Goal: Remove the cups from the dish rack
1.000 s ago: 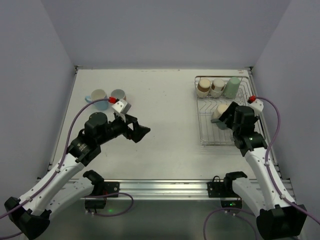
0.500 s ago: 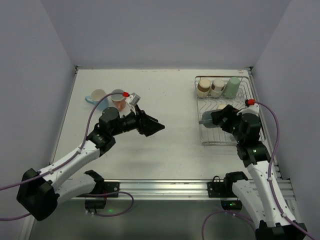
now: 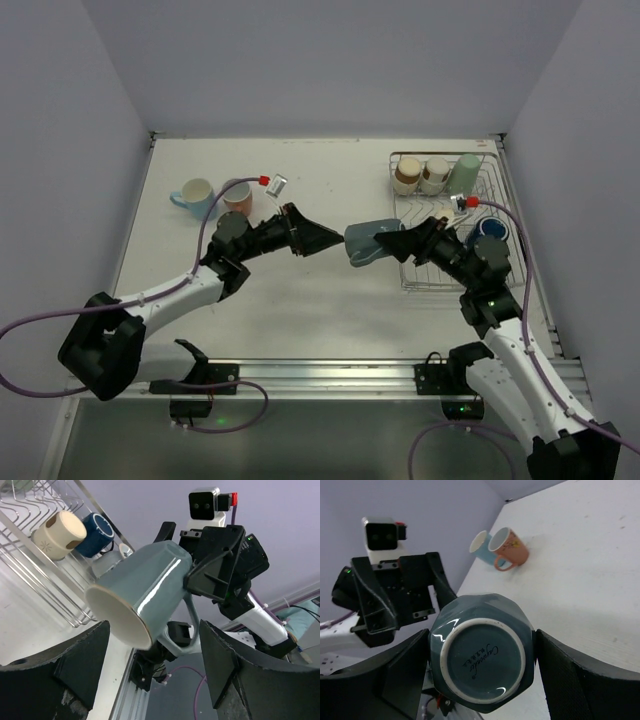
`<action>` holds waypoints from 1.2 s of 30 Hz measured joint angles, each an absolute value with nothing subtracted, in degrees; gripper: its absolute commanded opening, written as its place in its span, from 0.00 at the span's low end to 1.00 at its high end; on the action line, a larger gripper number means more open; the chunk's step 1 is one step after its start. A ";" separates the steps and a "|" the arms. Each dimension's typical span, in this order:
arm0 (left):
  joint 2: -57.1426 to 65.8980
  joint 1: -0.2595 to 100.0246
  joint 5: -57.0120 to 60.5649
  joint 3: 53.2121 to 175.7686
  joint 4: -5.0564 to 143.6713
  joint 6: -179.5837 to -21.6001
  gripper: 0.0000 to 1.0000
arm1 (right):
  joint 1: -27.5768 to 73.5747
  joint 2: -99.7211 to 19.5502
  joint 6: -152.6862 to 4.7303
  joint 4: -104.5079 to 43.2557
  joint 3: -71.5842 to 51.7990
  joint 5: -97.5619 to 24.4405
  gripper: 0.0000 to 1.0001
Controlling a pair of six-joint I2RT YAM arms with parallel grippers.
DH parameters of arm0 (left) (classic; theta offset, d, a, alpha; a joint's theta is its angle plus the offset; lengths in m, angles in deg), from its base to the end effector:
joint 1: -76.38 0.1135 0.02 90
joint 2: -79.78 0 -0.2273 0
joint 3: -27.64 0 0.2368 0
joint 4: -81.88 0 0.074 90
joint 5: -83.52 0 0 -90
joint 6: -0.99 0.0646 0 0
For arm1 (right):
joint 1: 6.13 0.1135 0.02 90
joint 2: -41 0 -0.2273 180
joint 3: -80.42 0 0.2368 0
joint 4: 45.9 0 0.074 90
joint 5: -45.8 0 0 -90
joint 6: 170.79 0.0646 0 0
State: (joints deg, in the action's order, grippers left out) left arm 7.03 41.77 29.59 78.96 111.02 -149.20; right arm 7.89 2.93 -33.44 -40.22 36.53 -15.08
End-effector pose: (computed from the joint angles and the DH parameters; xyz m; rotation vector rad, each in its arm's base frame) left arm 0.2237 -0.2006 0.2610 0.2319 1.7268 -1.7352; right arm 0.1933 0.0807 0.2780 0.0618 1.7081 1.2156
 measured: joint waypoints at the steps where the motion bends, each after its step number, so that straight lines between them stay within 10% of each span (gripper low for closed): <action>1: 6.62 41.55 29.59 78.96 111.85 -149.76 0.75 | 9.18 2.19 -32.91 -41.94 36.53 -14.42 0.23; 18: 4.61 39.56 29.68 78.55 118.38 -154.64 0.38 | 17.44 -8.46 -26.60 -62.25 39.15 -13.07 0.26; 19: 4.54 39.56 29.50 78.09 119.65 -154.86 0.22 | 17.73 -9.24 -26.01 -63.67 39.44 -13.04 0.27; 22: 4.37 39.65 30.18 76.93 123.58 -157.48 0.00 | 18.25 -11.04 -24.04 -67.65 40.57 -12.10 0.57; 25: 4.85 39.61 30.33 76.43 125.05 -157.30 0.00 | 18.25 -11.80 -23.32 -70.31 41.64 -12.35 0.98; 36: 20.80 38.71 21.37 76.30 104.85 -139.21 0.00 | 19.59 -9.42 -23.67 -66.71 42.45 -17.28 0.99</action>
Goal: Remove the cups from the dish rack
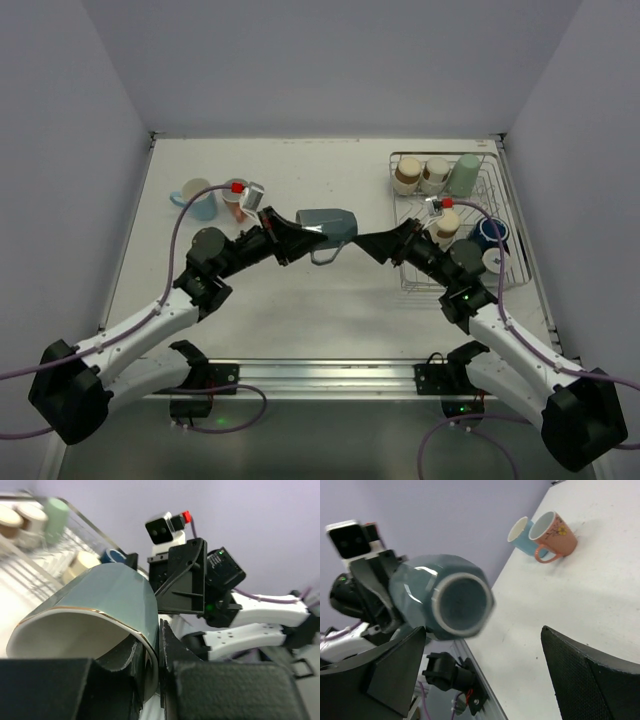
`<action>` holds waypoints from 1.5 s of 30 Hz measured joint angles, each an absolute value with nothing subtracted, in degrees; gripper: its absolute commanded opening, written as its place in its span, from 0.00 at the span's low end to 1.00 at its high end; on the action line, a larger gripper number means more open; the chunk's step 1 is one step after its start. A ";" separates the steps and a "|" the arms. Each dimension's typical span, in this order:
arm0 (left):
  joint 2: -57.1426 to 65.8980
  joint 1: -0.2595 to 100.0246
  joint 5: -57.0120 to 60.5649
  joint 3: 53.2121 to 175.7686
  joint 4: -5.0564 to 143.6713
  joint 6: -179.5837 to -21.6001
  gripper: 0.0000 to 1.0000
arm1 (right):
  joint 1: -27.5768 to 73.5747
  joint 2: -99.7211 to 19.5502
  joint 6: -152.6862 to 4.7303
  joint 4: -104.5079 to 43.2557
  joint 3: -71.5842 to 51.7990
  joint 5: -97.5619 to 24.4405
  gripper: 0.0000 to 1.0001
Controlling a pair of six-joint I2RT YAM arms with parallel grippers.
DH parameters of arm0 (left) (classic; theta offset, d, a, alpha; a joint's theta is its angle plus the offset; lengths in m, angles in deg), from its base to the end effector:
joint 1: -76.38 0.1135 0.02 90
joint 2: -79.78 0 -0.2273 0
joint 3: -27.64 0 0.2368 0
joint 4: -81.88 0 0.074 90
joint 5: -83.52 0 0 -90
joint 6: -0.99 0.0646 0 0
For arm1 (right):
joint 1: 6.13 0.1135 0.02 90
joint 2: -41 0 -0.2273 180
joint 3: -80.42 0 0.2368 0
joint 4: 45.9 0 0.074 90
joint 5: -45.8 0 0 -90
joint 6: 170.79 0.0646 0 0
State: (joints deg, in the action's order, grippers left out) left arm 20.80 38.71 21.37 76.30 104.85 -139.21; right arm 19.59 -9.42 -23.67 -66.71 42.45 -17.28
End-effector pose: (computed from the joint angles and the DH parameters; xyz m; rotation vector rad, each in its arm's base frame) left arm 0.1903 -0.1851 0.2946 0.2993 1.5475 -1.5739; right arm 0.2005 0.1290 0.2568 0.0061 1.6302 1.4852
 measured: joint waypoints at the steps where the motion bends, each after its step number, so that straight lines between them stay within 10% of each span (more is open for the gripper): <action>1: 22.79 38.71 19.84 76.52 102.64 -136.87 0.00 | 19.59 -9.29 -24.11 -65.68 42.45 -18.16 0.99; 16: -8.42 41.71 -11.39 121.61 46.58 -108.76 0.00 | 19.48 -4.15 -36.83 -40.78 38.32 -29.96 0.99; 35: -40.33 50.34 -15.96 142.35 30.74 -100.28 0.00 | 19.48 -0.70 -43.34 -32.00 38.30 -32.23 0.99; 45: -41.03 50.51 -17.58 144.08 30.30 -98.73 0.61 | 19.48 -1.05 -43.82 -30.97 38.21 -32.85 0.99</action>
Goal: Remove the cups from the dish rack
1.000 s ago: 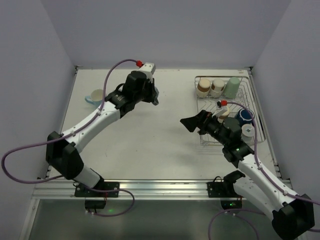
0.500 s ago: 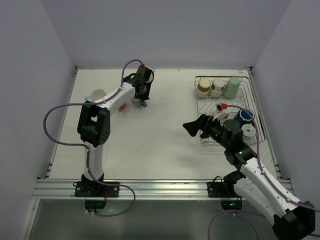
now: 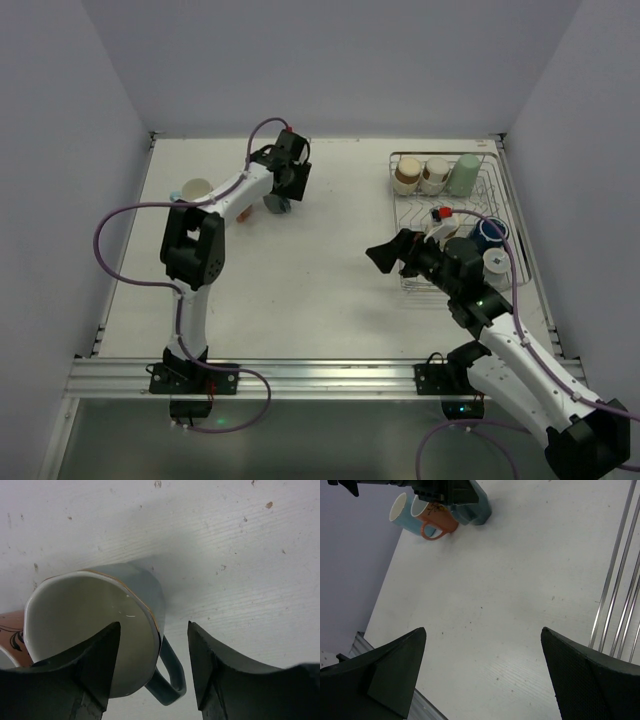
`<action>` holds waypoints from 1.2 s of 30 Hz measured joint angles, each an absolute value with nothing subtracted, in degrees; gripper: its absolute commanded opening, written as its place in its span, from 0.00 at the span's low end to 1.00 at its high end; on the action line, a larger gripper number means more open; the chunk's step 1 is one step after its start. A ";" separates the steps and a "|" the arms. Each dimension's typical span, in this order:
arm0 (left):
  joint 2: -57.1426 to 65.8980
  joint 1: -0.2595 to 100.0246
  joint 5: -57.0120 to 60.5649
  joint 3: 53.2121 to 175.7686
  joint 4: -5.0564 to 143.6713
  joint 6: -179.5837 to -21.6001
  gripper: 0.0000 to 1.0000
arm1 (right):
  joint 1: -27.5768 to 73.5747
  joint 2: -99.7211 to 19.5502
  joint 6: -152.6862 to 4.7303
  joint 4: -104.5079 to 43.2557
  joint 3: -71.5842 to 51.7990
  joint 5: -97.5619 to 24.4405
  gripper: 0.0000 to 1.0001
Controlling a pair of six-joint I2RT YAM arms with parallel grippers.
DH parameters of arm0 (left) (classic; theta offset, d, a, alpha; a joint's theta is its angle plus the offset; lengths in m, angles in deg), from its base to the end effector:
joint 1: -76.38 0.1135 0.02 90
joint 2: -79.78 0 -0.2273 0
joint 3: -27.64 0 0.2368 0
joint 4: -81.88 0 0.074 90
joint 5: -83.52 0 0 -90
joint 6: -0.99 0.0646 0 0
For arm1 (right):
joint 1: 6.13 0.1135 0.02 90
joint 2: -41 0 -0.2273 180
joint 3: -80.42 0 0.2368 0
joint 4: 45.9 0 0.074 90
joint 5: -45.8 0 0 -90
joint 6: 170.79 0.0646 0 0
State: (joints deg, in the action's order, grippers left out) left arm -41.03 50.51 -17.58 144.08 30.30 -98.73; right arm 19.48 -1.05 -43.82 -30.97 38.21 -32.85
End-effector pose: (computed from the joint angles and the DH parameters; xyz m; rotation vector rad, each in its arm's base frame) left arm 0.4098 -0.1849 0.1768 0.2796 2.5046 -0.0027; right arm 0.1936 0.1069 0.2314 0.0438 1.9296 0.9336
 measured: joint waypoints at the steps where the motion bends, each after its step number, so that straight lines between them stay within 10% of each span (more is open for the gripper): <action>1: -41.01 50.56 -17.58 144.14 30.43 -98.82 0.64 | 19.48 -1.05 -43.89 -30.47 38.04 -33.04 0.99; 17: -13.84 49.68 -5.23 134.68 39.04 -103.30 0.85 | 17.69 -1.72 -47.62 -17.90 27.68 -51.78 0.79; 25: 16.69 41.84 5.79 110.11 52.64 -105.85 0.87 | 4.55 -9.37 -49.44 -14.40 25.67 -58.53 0.98; 36: 36.30 41.75 7.14 85.94 51.63 -103.12 0.91 | -0.85 -32.87 -51.12 -13.62 14.50 -59.97 0.98</action>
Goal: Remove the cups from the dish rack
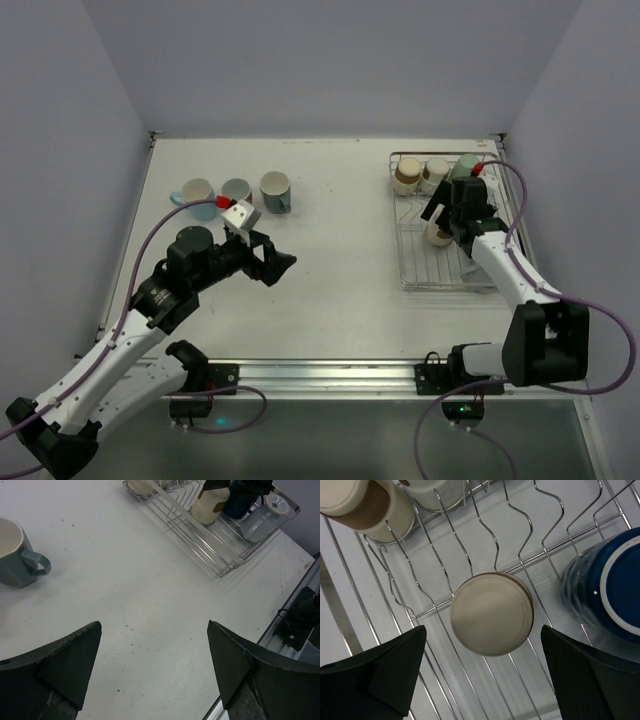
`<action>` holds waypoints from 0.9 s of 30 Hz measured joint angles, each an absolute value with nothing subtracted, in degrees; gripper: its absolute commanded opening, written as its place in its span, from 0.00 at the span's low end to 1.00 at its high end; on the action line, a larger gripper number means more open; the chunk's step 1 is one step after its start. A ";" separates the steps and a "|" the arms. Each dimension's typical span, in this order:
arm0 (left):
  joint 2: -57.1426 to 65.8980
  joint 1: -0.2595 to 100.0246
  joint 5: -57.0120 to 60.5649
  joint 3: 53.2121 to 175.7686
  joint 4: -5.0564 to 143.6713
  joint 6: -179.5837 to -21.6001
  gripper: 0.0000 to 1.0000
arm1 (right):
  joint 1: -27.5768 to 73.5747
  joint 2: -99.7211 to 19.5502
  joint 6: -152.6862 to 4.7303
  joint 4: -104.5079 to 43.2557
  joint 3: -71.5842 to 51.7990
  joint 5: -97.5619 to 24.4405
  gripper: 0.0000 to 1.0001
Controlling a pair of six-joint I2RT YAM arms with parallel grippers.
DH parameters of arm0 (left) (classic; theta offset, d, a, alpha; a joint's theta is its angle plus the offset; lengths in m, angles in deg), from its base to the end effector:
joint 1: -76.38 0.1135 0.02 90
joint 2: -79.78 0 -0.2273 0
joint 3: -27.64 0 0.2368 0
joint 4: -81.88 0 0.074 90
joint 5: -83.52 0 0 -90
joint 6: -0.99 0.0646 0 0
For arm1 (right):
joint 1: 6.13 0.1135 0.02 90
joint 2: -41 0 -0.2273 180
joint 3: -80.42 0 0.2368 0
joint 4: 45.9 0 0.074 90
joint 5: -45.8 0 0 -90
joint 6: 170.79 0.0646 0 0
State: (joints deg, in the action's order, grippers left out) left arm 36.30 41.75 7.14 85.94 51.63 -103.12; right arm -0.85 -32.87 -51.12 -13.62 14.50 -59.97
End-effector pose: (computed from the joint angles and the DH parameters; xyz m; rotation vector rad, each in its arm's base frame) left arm 0.1690 -0.1352 0.2941 0.5093 1.8419 -0.8049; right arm 0.2957 0.0097 0.2112 0.6130 2.1561 0.0161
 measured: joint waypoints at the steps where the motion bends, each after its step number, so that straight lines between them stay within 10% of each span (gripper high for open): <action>1: 37.04 41.75 6.79 85.46 51.57 -102.84 0.91 | -0.92 -34.60 -51.30 -13.55 13.84 -60.12 0.97; 6: 36.43 41.75 6.57 85.37 51.70 -101.66 0.91 | -0.94 -40.17 -51.82 -12.89 11.90 -60.23 0.87; 13: 35.62 41.75 6.88 85.26 51.67 -101.44 0.89 | -0.81 -42.51 -52.76 -11.87 9.76 -61.65 0.39; 27: 27.36 41.73 23.14 81.30 71.41 -116.69 0.74 | 6.73 -8.11 -49.68 -20.35 24.44 -48.41 0.31</action>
State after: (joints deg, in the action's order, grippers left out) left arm 27.36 41.73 23.14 81.30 71.41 -116.69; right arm 6.73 -8.11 -49.68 -20.35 24.44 -48.41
